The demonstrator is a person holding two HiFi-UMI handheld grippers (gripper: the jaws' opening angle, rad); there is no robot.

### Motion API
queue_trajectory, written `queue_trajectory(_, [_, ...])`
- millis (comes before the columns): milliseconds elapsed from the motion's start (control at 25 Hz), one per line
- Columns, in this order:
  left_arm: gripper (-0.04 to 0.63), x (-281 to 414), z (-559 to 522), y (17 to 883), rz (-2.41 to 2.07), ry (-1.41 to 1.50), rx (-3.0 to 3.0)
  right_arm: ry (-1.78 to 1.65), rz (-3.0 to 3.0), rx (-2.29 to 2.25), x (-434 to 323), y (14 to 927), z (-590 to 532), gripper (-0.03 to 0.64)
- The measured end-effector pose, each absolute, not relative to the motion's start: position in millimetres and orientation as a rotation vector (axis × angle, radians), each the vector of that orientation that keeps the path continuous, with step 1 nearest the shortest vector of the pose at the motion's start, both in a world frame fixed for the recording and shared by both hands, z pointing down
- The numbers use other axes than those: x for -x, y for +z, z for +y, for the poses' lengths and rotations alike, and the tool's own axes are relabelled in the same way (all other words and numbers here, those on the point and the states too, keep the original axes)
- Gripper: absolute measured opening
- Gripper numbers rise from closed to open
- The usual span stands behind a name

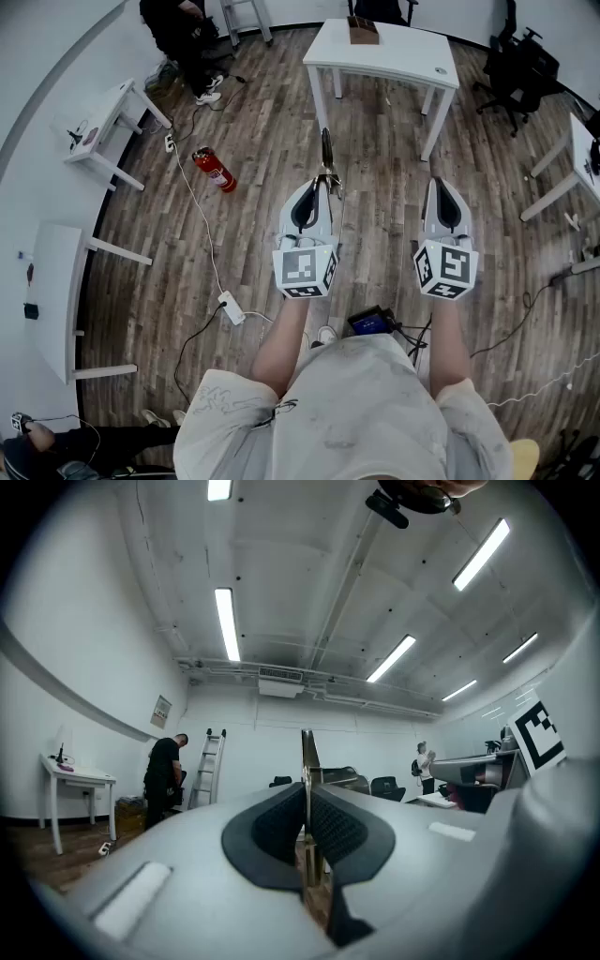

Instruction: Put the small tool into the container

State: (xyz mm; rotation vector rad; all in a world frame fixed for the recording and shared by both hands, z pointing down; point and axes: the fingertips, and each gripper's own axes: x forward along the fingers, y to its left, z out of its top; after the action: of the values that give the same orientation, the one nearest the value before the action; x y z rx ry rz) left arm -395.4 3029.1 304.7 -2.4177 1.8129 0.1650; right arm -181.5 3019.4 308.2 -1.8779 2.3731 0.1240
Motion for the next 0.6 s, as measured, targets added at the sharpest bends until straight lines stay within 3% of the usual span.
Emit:
queue_trajectory(360, [0.023, 359, 3020, 312, 1.822, 0.18, 2.415, 0.139, 2.375, 1.878, 144, 313, 3011, 0.003])
queue_trajectory(600, [0.023, 291, 3002, 319, 1.825, 0.194, 2.425, 0.167, 2.362, 1.866, 76, 316, 2997, 0.005])
